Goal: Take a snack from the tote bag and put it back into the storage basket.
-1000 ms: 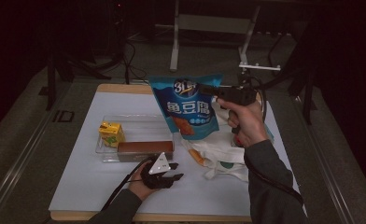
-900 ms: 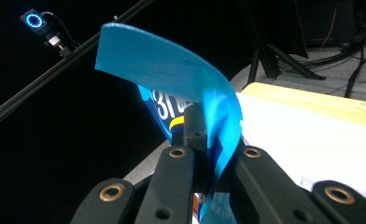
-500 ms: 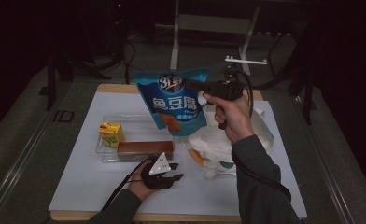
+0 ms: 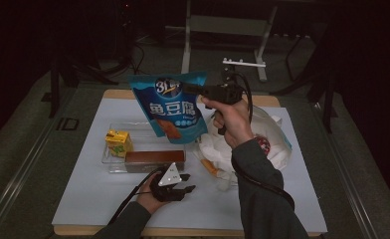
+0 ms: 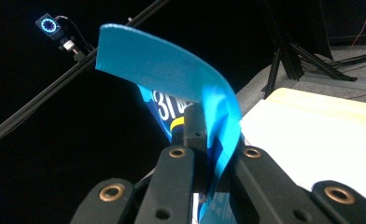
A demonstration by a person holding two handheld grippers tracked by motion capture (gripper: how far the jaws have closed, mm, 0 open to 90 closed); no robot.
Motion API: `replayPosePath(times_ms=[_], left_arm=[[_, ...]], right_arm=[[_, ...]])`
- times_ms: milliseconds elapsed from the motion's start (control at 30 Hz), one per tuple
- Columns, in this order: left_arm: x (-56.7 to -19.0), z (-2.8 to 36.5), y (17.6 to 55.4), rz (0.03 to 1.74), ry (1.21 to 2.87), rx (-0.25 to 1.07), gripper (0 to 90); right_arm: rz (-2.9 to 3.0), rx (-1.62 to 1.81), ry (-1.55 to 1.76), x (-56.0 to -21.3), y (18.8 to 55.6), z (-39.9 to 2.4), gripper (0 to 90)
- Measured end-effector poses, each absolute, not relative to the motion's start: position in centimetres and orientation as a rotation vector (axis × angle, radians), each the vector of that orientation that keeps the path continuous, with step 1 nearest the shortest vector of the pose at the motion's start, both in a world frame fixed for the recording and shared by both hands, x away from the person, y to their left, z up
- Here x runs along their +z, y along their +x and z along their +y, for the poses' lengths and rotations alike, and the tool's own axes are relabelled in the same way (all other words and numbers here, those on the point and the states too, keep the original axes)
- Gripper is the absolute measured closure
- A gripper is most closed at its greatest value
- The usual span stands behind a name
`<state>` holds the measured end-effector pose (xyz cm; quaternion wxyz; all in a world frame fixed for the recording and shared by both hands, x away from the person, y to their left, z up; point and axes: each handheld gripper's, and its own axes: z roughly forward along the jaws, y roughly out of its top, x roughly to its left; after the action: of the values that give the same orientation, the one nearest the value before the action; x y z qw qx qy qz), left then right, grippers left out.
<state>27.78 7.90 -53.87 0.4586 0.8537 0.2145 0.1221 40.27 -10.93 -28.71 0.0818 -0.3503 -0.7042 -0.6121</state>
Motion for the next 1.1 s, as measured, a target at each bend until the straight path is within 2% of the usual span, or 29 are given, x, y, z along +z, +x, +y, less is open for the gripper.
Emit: replayPosePath(times_ms=[1100], left_arm=[[-53.9,8.0,27.8,0.535,2.097,0.298,54.6]], right_arm=[[-2.084,-1.808,-1.06,-30.4,42.2,-7.2,88.8]])
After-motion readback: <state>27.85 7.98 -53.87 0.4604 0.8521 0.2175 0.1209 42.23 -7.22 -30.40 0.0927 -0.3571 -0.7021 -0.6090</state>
